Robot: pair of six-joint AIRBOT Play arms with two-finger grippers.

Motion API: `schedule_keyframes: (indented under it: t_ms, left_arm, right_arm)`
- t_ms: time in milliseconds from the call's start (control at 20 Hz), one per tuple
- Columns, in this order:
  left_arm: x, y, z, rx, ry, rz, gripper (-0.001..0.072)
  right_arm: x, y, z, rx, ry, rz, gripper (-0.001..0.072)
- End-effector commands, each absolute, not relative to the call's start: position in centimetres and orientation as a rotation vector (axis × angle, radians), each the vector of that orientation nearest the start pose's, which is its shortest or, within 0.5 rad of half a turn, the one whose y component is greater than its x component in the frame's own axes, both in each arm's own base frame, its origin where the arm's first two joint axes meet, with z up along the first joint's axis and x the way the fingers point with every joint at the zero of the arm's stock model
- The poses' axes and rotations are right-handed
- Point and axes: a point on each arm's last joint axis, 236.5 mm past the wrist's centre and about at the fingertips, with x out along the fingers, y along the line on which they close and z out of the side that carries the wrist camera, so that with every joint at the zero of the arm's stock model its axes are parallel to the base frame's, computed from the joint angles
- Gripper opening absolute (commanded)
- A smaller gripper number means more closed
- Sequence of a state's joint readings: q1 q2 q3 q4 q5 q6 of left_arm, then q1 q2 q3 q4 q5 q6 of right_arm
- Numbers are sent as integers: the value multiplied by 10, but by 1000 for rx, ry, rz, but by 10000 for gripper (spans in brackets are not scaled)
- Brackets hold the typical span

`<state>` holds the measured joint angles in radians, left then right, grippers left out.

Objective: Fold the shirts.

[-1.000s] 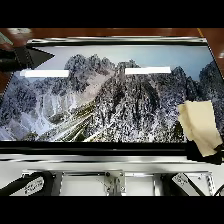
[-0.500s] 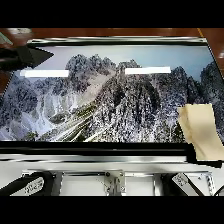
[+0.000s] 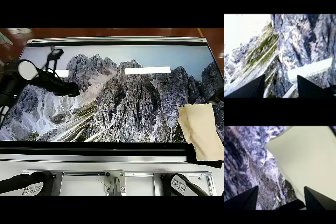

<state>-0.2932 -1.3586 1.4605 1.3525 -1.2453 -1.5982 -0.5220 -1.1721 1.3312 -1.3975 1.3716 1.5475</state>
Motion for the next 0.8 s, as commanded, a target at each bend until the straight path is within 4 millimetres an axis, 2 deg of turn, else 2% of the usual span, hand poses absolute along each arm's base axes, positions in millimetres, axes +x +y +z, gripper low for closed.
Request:
schedule_keyframes:
  t_ms: [0, 150, 750]
  left_arm:
    - [389, -162, 55, 53, 1281, -298, 477]
    - [390, -162, 55, 52, 1282, -296, 477]
    - [390, -162, 55, 52, 1282, -296, 477]
  right_arm:
    - [342, -92, 71, 363, 1305, -159, 683]
    - [345, -82, 69, 350, 1313, -133, 683]
    - [345, -83, 69, 348, 1314, -136, 683]
